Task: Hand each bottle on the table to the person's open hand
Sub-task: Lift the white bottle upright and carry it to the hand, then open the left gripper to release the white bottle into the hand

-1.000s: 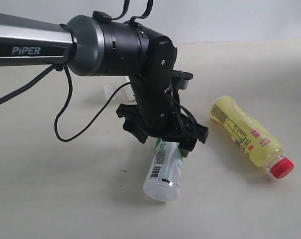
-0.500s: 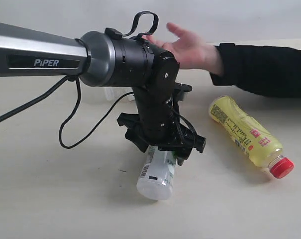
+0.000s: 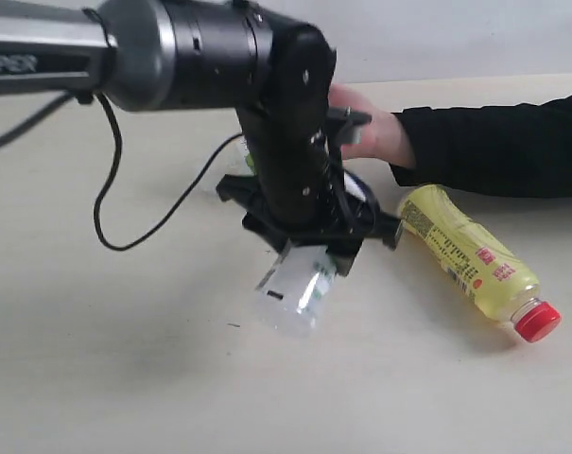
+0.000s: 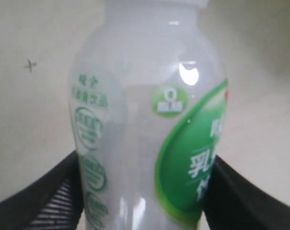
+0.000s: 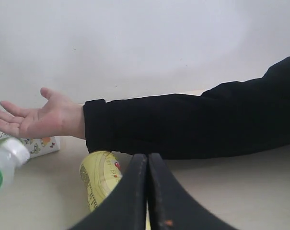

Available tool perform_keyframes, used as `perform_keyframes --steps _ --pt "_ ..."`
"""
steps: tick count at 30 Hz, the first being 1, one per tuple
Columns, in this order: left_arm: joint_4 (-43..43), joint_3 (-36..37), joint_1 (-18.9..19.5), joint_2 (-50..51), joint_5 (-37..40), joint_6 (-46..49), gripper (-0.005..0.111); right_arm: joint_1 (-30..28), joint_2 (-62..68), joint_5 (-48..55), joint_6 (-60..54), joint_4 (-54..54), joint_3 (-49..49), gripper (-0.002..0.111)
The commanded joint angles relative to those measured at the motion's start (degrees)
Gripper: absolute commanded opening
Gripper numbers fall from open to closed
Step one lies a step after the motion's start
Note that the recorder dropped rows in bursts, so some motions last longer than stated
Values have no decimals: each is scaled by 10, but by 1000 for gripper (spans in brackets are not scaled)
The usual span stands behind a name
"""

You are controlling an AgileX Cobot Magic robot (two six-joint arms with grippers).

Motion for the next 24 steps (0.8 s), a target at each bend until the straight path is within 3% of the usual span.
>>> perform_keyframes --steps 1,9,20,24 --pt "-5 -50 -3 -53 -17 -41 0 -2 -4 0 -3 0 3 0" --pt "-5 -155 16 -50 -35 -154 0 -2 -4 0 -1 0 3 0" --pt "-16 -241 97 18 29 -159 0 -2 -4 0 -1 0 3 0" --pt "-98 -250 134 45 25 -112 0 -2 -4 0 -3 0 3 0"
